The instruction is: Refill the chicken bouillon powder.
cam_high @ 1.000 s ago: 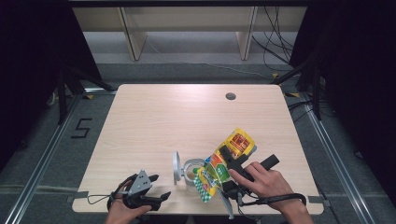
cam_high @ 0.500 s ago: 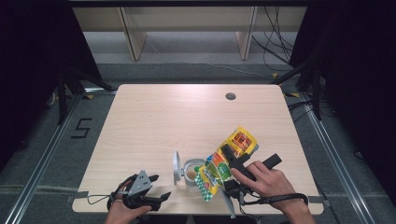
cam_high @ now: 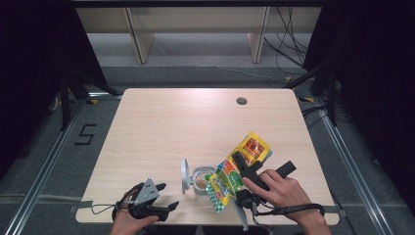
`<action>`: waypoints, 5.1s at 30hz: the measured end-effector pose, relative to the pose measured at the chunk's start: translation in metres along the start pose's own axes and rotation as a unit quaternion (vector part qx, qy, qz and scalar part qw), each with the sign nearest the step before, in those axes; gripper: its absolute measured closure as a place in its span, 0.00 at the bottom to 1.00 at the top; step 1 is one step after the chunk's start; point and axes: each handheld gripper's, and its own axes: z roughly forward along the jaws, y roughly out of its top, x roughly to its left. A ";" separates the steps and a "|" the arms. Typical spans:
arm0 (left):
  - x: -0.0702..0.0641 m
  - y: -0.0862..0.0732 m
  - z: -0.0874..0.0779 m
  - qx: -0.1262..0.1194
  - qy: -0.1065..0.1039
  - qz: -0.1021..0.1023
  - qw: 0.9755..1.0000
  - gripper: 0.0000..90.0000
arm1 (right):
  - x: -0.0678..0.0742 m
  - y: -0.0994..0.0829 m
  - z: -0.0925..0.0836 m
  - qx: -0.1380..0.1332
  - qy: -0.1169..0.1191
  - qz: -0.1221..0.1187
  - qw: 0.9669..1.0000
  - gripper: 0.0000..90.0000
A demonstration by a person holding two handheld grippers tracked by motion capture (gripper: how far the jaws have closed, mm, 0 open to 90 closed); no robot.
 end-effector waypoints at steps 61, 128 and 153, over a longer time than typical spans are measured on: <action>0.001 -0.002 0.003 -0.006 -0.003 -0.008 1.000 0.28 | 0.003 -0.004 0.000 0.004 -0.003 0.006 1.000 0.50; 0.001 -0.002 0.001 0.003 -0.001 -0.009 1.000 0.28 | 0.001 -0.007 -0.002 0.001 0.010 0.013 1.000 0.50; 0.001 -0.002 0.001 0.003 0.001 -0.008 1.000 0.28 | 0.002 -0.008 -0.002 0.000 0.008 0.017 1.000 0.50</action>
